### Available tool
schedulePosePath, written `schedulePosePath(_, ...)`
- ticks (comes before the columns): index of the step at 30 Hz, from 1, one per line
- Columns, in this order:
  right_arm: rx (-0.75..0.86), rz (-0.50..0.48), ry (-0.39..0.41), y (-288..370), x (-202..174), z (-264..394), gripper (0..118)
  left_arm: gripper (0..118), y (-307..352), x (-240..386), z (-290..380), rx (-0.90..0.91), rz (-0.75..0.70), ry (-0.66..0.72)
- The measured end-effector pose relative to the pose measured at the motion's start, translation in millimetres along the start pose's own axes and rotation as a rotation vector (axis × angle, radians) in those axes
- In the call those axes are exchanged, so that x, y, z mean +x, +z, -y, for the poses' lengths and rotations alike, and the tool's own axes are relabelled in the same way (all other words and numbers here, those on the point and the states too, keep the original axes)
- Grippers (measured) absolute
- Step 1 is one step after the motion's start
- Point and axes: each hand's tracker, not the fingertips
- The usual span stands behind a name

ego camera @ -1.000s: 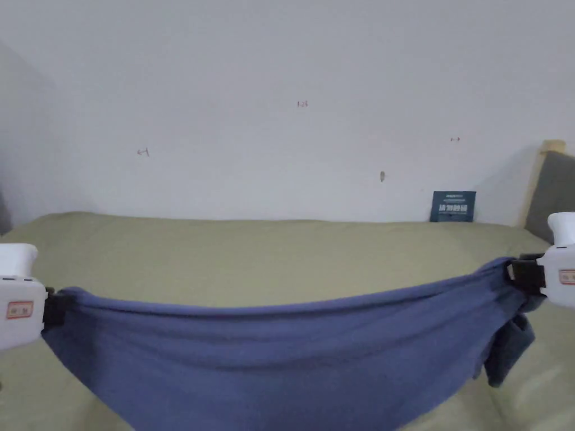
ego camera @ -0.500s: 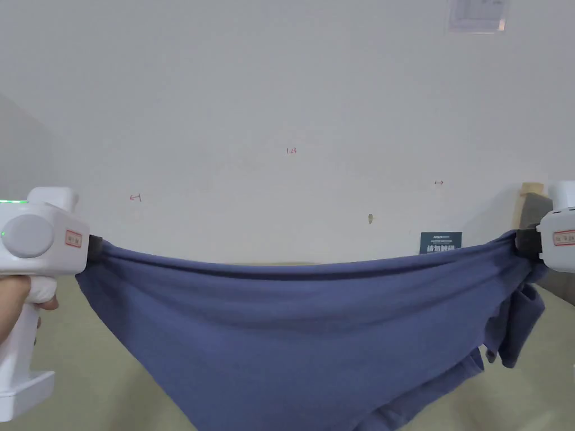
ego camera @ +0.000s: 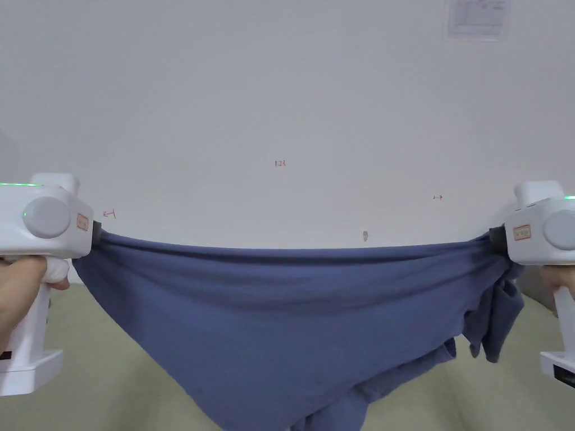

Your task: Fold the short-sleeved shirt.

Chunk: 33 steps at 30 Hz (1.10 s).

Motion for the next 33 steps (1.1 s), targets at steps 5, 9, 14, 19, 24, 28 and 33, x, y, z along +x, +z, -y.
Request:
schedulePosePath(5,-0.07,0.0,0.019,-37,-13,42,7,2,-36,2,45,-0.085,0.0,-0.022)
schedulePosePath(9,-0.178,-0.014,0.045,-46,-14,110,7,2,-45,-4,108,-0.184,0.027,-0.04)
schedulePosePath(14,-0.324,-0.063,-0.031,-22,2,213,7,2,-18,-19,197,-0.299,0.062,-0.043)
schedulePosePath(19,-0.404,-0.098,-0.091,35,25,291,7,2,31,-38,268,-0.412,0.079,-0.008)
schedulePosePath(24,-0.459,-0.102,-0.052,98,34,343,7,2,81,-61,318,-0.462,0.096,0.025)
schedulePosePath(28,-0.48,-0.096,-0.006,132,38,367,7,2,116,-70,338,-0.48,0.106,0.022)
schedulePosePath(33,-0.501,-0.09,-0.034,141,37,383,7,2,125,-70,360,-0.519,0.12,0.025)
